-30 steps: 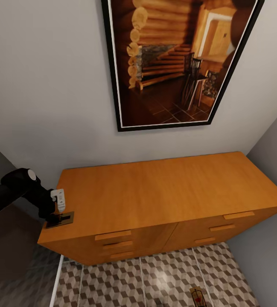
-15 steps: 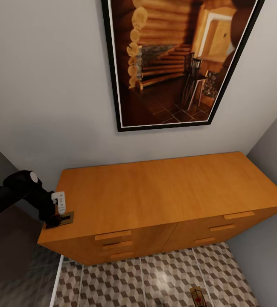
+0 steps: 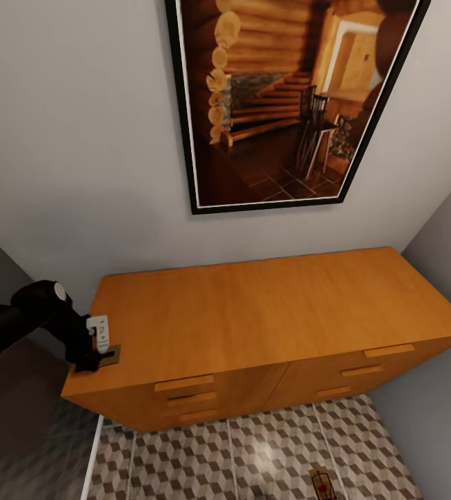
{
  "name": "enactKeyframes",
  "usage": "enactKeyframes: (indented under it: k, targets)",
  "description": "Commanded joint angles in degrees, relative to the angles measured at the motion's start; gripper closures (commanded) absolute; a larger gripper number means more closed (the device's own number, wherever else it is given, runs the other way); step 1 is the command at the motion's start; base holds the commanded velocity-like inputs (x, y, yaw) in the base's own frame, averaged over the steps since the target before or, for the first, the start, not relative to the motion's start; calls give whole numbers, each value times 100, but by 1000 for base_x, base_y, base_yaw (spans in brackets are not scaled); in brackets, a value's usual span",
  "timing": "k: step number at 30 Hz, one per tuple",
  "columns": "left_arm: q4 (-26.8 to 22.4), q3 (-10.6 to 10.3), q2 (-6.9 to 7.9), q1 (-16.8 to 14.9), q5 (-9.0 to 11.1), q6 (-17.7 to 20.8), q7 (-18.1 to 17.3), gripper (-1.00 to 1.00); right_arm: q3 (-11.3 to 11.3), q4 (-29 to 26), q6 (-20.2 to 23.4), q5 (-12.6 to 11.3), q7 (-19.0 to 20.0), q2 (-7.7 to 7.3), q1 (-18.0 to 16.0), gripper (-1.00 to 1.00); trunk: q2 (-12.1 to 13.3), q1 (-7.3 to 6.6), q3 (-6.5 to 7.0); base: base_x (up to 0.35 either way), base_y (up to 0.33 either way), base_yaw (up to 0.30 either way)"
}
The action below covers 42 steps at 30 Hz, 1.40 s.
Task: Take the four mousetraps from the cabinet in the bathroom and place them on the bathroom floor. Make sure all four end up on the same floor surface, and ensure that at least two of them are either under or directly next to the same bathroom sink.
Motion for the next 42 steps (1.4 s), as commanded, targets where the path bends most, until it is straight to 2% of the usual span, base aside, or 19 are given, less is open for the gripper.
enactKeyframes:
  k: [1,14,42]
  targets:
    - [0,-22,-2,-10,-32,48,-31,-100,40,3,-6,9,-50,1,-4,100,-11,3,-10,0,0,0]
    - [12,-185,-9,-10,-29,48,-25,-100,40,3,-6,11,-50,1,-4,100,-11,3,-10,0,0,0]
    - [42,-242,-36,-10,-26,48,-24,-100,40,6,-6,11,-50,1,-4,100,-11,3,-10,0,0,0]
